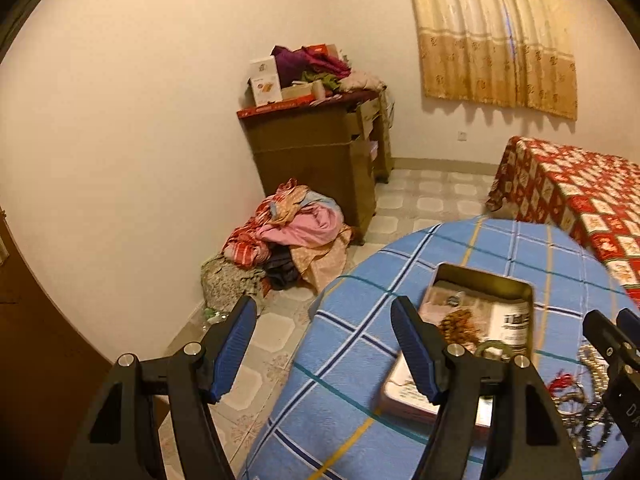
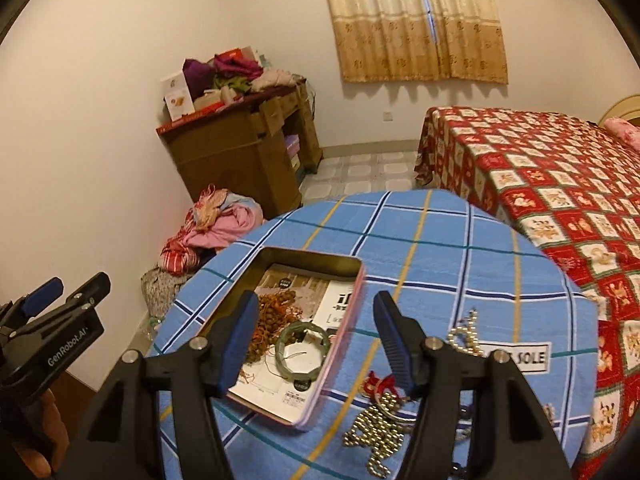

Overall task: Organize jewelry
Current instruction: 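Carry the green jade bangle into the tin and release it with the right gripper, then withdraw the right gripper from the tin back toward the jewelry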

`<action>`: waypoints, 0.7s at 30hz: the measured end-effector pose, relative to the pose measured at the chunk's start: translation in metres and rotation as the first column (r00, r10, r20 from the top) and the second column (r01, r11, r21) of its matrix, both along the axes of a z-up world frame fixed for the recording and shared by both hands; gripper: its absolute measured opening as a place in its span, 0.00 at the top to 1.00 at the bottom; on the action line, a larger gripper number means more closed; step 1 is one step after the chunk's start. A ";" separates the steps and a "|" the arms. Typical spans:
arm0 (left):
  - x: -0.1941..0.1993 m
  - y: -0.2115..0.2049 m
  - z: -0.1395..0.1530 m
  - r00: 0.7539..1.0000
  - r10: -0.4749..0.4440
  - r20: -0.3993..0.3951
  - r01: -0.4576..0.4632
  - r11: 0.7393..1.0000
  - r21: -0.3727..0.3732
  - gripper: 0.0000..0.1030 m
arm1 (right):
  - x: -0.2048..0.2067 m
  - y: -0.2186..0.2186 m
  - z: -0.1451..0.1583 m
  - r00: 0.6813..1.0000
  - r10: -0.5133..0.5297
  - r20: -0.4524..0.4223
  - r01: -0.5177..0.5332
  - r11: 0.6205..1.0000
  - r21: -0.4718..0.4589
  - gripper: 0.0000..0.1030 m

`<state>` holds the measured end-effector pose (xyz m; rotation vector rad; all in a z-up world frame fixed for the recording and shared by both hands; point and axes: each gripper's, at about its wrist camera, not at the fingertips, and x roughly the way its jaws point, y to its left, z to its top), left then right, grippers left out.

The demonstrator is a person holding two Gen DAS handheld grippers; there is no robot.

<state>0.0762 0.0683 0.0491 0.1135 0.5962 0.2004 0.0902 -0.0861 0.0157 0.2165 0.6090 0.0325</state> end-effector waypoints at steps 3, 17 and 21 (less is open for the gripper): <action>-0.008 -0.008 0.006 1.000 -0.026 0.014 0.026 1.000 -0.006 0.32 | -0.008 -0.006 0.004 1.000 -0.016 0.010 0.016 1.000 0.000 0.39; -0.021 -0.038 0.014 0.998 -0.060 0.025 0.059 0.997 0.042 0.32 | -0.033 -0.038 0.005 0.997 -0.078 0.023 0.077 0.997 0.024 0.39; -0.022 -0.045 0.014 0.998 -0.064 0.022 0.063 0.996 0.065 0.32 | -0.037 -0.044 0.003 0.996 -0.090 0.016 0.089 0.996 0.031 0.39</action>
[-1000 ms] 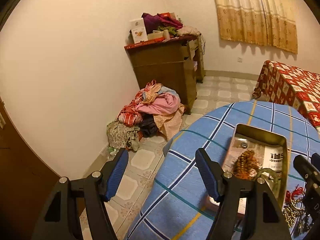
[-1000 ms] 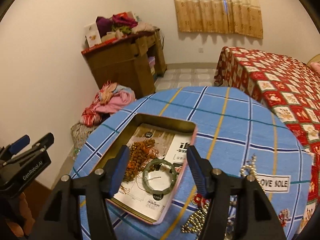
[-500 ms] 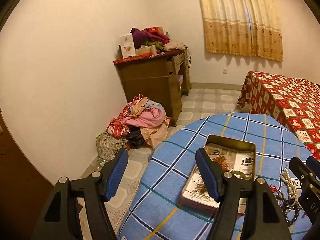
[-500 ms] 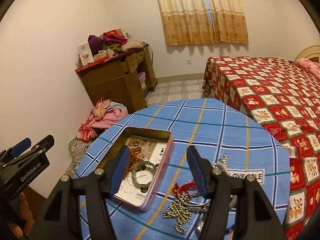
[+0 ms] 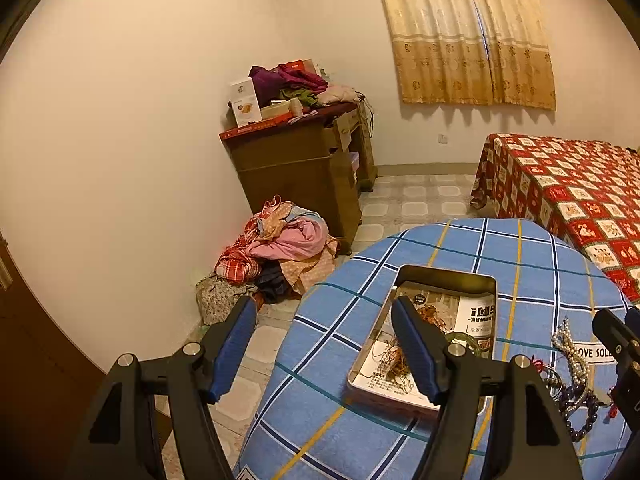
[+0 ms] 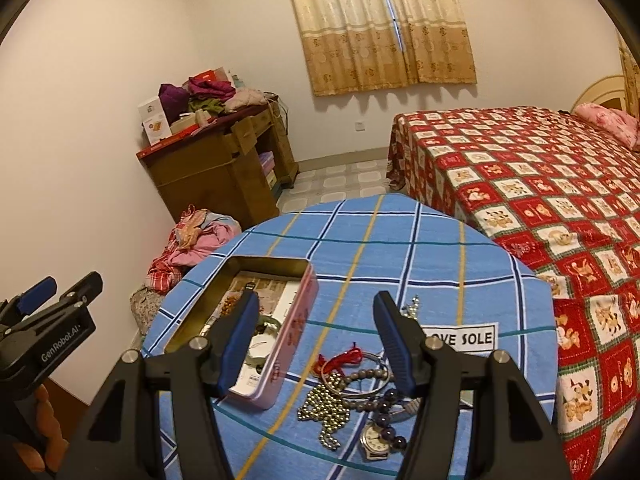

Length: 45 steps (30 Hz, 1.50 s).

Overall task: Organize jewelry
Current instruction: 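Withdraw the right gripper from the tin back toward the jewelry, then grasp the pearl strand with the right gripper and lift it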

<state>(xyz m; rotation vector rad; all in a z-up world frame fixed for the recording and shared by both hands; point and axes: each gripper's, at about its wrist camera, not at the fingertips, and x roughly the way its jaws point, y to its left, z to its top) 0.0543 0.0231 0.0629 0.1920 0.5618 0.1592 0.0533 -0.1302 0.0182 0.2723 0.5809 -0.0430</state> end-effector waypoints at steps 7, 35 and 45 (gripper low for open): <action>-0.003 -0.008 -0.001 1.000 -0.015 -0.007 0.015 1.000 0.006 0.32 | -0.007 -0.007 0.000 1.000 -0.013 0.002 0.013 1.000 0.004 0.39; -0.007 -0.025 -0.094 0.934 -0.280 -0.221 0.243 0.953 -0.180 0.32 | -0.034 -0.094 -0.063 0.966 -0.160 -0.202 0.162 0.987 -0.009 0.58; -0.012 -0.046 -0.102 0.895 -0.389 -0.219 0.357 0.918 -0.171 0.32 | 0.016 -0.083 -0.090 0.953 -0.024 -0.302 0.026 1.000 0.001 0.63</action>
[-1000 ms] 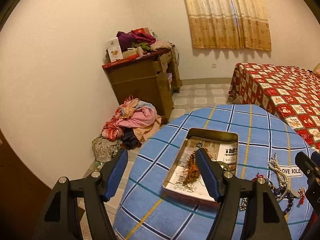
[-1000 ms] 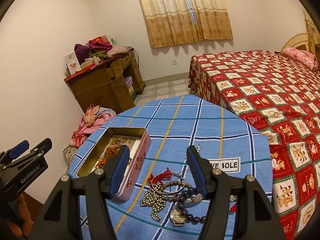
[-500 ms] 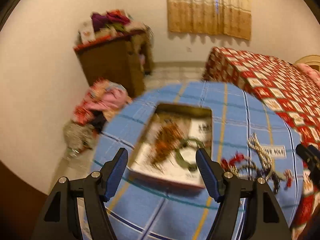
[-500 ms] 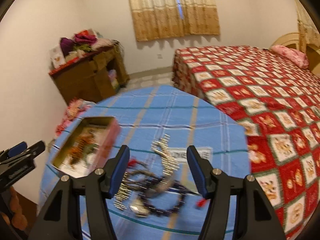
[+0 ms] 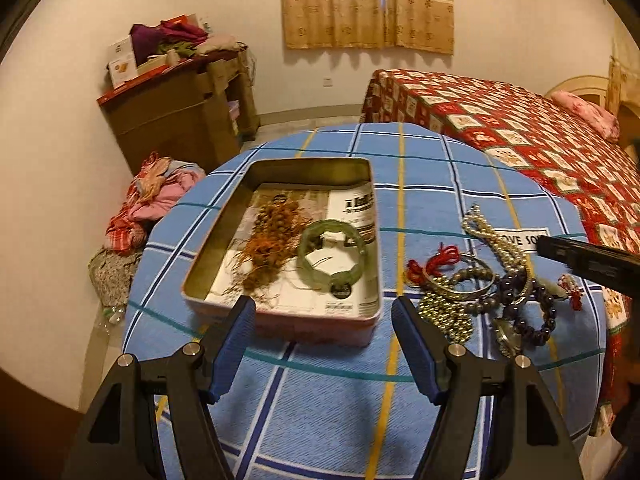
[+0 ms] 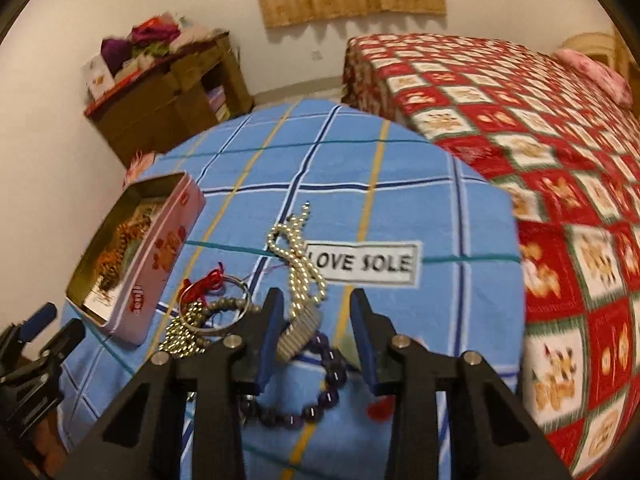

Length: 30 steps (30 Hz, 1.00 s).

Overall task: Organize jewelry
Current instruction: 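Grasp the pearl strand with the right gripper and lift it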

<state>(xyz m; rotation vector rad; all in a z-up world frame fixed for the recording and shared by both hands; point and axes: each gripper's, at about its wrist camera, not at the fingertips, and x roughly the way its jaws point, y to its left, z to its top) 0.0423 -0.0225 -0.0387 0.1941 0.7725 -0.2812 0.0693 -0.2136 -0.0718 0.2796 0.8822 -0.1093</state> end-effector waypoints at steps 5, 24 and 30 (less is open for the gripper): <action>0.004 0.000 0.003 1.000 -0.026 0.008 0.026 1.000 -0.012 0.32 | 0.027 0.005 -0.018 0.995 0.039 -0.087 -0.041 0.999 -0.024 0.63; 0.008 -0.033 0.002 0.974 -0.226 0.007 0.226 0.973 -0.050 0.31 | 0.019 -0.027 0.003 1.000 0.023 0.018 -0.027 0.976 0.216 0.85; 0.020 -0.068 -0.007 0.945 -0.314 -0.088 0.302 0.945 -0.129 0.31 | -0.002 -0.035 0.040 0.990 0.006 0.142 -0.051 0.948 0.314 0.85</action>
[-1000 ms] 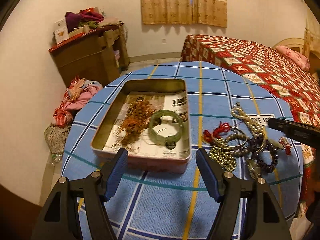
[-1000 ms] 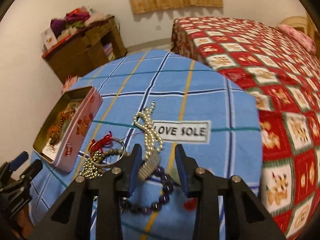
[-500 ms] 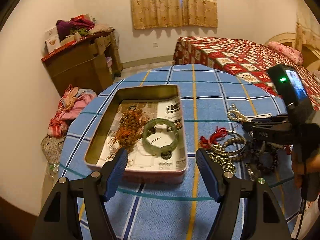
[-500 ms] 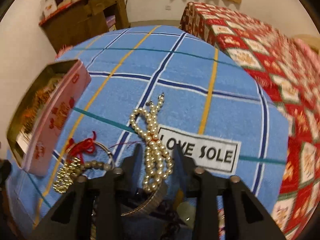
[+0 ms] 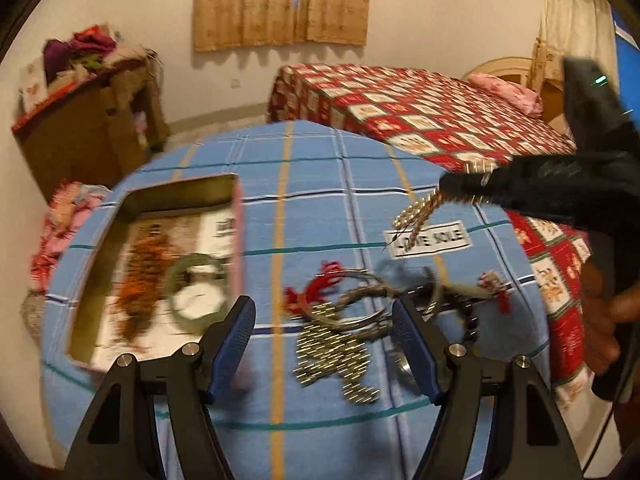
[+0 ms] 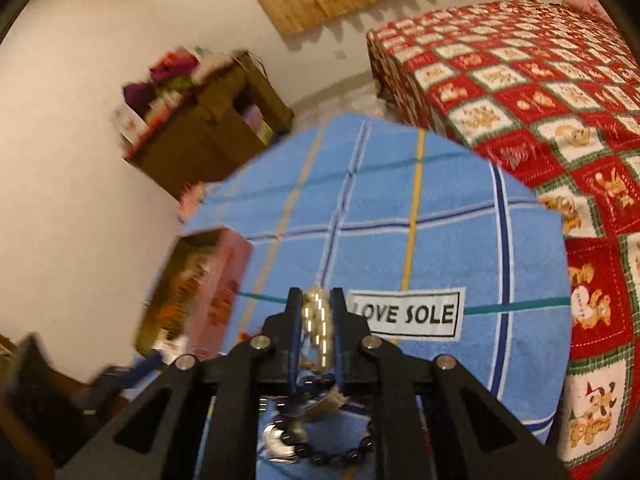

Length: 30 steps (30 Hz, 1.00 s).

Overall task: Organize jewelry
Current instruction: 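Grasp the pearl strand with the right gripper and lift it, then grasp the silver bangle with the left gripper while the right gripper holds the pearls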

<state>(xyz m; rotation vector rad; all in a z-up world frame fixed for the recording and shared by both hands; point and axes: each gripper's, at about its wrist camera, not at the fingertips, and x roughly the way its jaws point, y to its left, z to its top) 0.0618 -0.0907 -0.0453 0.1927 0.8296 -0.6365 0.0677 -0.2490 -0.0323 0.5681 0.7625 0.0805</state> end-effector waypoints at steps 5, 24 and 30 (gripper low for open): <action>0.007 -0.021 -0.017 0.995 -0.027 -0.096 0.028 1.000 0.009 0.31 | -0.012 -0.005 0.027 0.996 -0.005 0.092 0.000 0.999 0.054 0.85; 0.011 -0.052 -0.041 0.986 -0.115 -0.120 0.125 0.989 0.076 0.68 | -0.009 -0.023 0.010 0.996 -0.031 0.082 0.028 0.999 0.039 0.85; 0.026 -0.044 -0.046 0.972 -0.107 -0.207 0.103 0.994 -0.030 0.76 | -0.011 -0.024 0.008 0.996 -0.035 0.085 0.031 0.998 0.046 0.85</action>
